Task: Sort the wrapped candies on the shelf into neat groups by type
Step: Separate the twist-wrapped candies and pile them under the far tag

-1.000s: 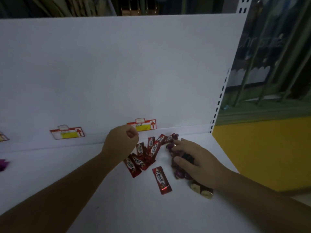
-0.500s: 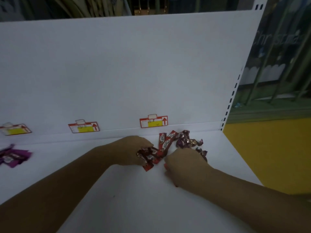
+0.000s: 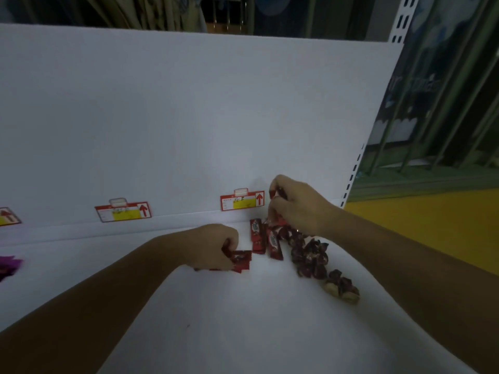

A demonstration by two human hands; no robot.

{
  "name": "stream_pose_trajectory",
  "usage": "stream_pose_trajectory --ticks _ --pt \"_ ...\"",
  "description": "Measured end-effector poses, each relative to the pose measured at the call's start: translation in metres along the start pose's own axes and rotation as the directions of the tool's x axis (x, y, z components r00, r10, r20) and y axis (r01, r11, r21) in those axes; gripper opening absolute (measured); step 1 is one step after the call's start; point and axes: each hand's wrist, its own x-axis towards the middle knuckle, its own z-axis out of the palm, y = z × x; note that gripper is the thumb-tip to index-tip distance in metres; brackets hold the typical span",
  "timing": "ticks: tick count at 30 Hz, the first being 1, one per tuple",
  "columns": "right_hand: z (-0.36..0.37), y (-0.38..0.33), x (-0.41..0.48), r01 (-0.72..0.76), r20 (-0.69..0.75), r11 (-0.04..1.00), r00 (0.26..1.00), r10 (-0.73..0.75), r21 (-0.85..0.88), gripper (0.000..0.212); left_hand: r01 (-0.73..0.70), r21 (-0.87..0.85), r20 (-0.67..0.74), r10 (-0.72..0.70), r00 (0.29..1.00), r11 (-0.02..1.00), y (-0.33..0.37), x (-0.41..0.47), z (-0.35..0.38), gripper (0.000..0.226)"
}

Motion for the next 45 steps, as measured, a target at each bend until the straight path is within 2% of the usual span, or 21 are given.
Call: stream_pose_trajectory --ticks 2,4,6,8,10,12,16,17,19,21,25,30,33,36,39,42,45 --pt "-0.007 0.007 0.013 0.001 -0.001 0.999 1.000 -0.001 -0.039 0.009 0.036 -0.086 0.017 -0.035 0.999 0.996 0.000 -0.005 -0.001 0.023" --pt "-0.011 0.015 0.022 -0.022 -0.012 0.997 1.000 0.021 -0.069 0.009 0.066 -0.297 0.027 -0.060 0.998 0.953 -0.001 -0.010 -0.002 0.016" --pt "-0.014 0.025 0.030 -0.034 0.023 0.987 0.999 0.038 -0.159 0.012 0.079 -0.555 -0.001 -0.096 0.995 0.828 -0.003 -0.013 -0.005 0.007" --pt "-0.015 0.036 0.034 -0.016 0.088 0.950 0.995 0.046 -0.311 0.014 0.067 -0.664 -0.053 -0.137 0.989 0.744 -0.004 -0.012 -0.006 0.013" --pt "-0.016 0.048 0.036 -0.014 0.108 0.913 0.992 0.064 -0.408 0.009 0.066 -0.639 -0.087 -0.158 0.984 0.766 -0.002 -0.005 -0.002 0.029" --pt "-0.016 0.056 0.037 -0.011 0.093 0.883 0.994 0.061 -0.470 0.014 0.101 -0.613 -0.096 -0.201 0.975 0.784 0.006 0.003 0.002 0.038" --pt "-0.006 0.051 0.045 0.062 0.173 0.826 0.984 0.043 -0.560 0.020 0.161 -0.608 -0.161 -0.319 0.934 0.777 0.022 0.025 0.010 0.012" --pt "-0.004 0.049 0.048 0.070 0.198 0.825 0.979 0.051 -0.560 0.020 0.138 -0.568 -0.217 -0.310 0.926 0.811 0.027 0.030 0.012 0.006" --pt "-0.003 0.046 0.053 0.082 0.244 0.817 0.967 0.074 -0.571 0.022 0.112 -0.359 -0.341 -0.242 0.908 0.927 0.034 0.040 0.019 0.022" --pt "-0.002 0.048 0.057 0.089 0.300 0.794 0.946 0.121 -0.602 0.022 0.158 -0.195 -0.385 -0.224 0.895 0.968 0.040 0.045 0.025 0.030" --pt "0.005 0.044 0.059 0.150 0.372 0.740 0.917 0.143 -0.655 0.025 0.159 -0.172 -0.320 -0.208 0.924 0.972 0.033 0.047 0.029 0.026" --pt "0.015 0.034 0.062 0.265 0.416 0.664 0.906 0.076 -0.699 0.017 0.199 -0.120 -0.256 -0.224 0.940 0.973 0.003 0.027 0.018 0.021" --pt "0.020 0.025 0.062 0.335 0.482 0.717 0.876 0.002 -0.612 0.021 0.180 -0.178 -0.266 -0.224 0.937 0.967 -0.011 0.014 0.014 0.020" --pt "0.020 0.018 0.063 0.350 0.499 0.824 0.861 -0.096 -0.446 0.019 0.201 -0.384 -0.304 -0.329 0.894 0.901 -0.022 -0.002 0.003 0.029" --pt "0.020 0.018 0.064 0.393 0.452 0.788 0.877 -0.165 -0.474 0.022 0.186 -0.618 -0.275 -0.431 0.859 0.764 -0.036 -0.017 -0.007 0.026" --pt "0.029 0.016 0.062 0.525 0.572 0.715 0.792 -0.212 -0.462 0.033 0.147 -0.740 -0.224 -0.447 0.866 0.656 -0.043 -0.029 -0.010 0.023" --pt "0.039 0.017 0.063 0.500 0.605 0.713 0.785 -0.134 -0.491 0.046 0.106 -0.811 -0.220 -0.467 0.857 0.576 -0.045 -0.037 -0.006 0.016"
